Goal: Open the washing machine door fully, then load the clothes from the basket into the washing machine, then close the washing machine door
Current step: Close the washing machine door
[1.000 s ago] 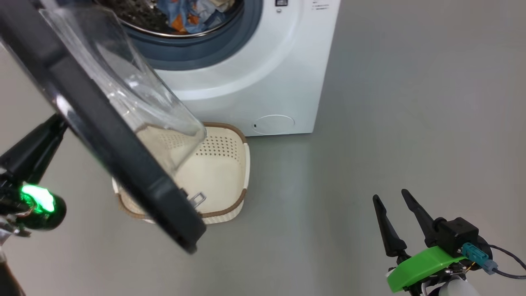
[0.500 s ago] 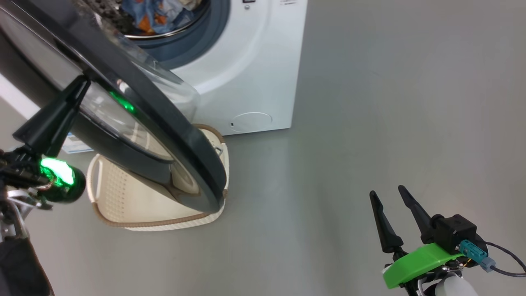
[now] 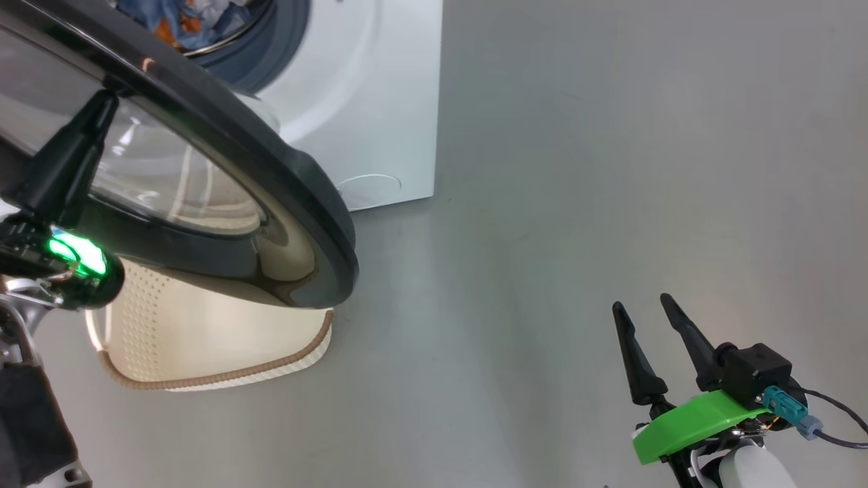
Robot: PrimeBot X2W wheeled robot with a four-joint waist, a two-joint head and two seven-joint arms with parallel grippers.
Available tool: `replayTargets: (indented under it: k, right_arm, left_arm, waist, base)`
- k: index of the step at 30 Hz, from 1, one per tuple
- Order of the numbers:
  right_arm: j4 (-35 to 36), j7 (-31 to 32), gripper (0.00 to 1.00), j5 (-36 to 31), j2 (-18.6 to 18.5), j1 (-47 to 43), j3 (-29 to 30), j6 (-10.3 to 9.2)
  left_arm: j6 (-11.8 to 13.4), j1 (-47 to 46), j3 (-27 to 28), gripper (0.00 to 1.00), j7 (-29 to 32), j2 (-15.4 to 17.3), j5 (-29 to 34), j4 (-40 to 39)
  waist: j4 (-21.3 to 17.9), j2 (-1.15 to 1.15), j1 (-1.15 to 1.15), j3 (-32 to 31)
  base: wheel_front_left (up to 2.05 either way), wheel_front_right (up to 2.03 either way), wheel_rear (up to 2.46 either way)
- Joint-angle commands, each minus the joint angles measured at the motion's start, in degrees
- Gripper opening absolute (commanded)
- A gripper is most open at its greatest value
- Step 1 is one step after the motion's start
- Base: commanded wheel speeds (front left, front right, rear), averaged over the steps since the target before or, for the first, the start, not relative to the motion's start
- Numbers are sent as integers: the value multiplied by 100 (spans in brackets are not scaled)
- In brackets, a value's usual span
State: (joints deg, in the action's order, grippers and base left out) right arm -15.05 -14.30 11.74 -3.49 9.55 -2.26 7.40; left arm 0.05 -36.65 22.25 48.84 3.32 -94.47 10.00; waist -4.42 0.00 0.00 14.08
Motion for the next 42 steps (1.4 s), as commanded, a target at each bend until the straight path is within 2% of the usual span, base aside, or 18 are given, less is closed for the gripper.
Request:
replayTargets:
  k: [1, 14, 23, 30, 31, 33, 34, 37, 38, 42]
  right_arm:
    - [149, -70, 100, 74, 36, 100, -103, 9]
    - [117, -70, 100, 24, 51, -23, -44, 9]
    - [106, -70, 100, -2, 53, -154, -56, 9]
    - [118, -70, 100, -9, 50, -182, -67, 9]
    - [122, -70, 100, -26, 35, -179, -88, 9]
    - [118, -70, 100, -33, 29, -173, -99, 9]
    - [119, -70, 100, -40, 27, -172, -102, 9]
    - [126, -70, 100, -45, 28, -168, -103, 9]
    - [128, -70, 100, -42, 28, -167, -103, 9]
    - [134, -70, 100, -15, 30, -163, -86, 9]
  left_arm:
    - [-66, -156, 136, 0, -25, 257, 64, -97]
    - [-434, 46, 188, 0, -213, 180, 184, 222]
    - [-680, 268, 269, 0, -820, 94, 552, 350]
    - [-746, 468, 228, 0, -1249, 42, 822, 329]
    - [-750, 514, 209, 27, -1404, 25, 872, 285]
    - [-751, 573, 134, 47, -1462, 12, 885, 177]
    - [-751, 598, 129, 49, -1516, 5, 865, 131]
    - [-752, 676, 91, 76, -1710, -7, 902, -52]
    - [-752, 714, 57, 100, -1780, -8, 963, -134]
    - [-753, 864, -61, 100, -2086, -8, 1152, -419]
  waist:
    - [-25, 0, 0, 1]
    - [244, 0, 0, -402]
    - [469, 0, 0, -622]
    - [519, 0, 0, -644]
    - [519, 0, 0, -635]
    - [511, 0, 0, -625]
    - [506, 0, 0, -622]
    - [485, 0, 0, -602]
    - [476, 0, 0, -596]
    - [442, 0, 0, -572]
  base:
    - [0, 0, 0]
    - [0, 0, 0]
    - [0, 0, 0]
    - [0, 0, 0]
    - [0, 0, 0]
    - [0, 0, 0]
    - [0, 0, 0]
    - [0, 0, 0]
    - [0, 0, 0]
    - [0, 0, 0]
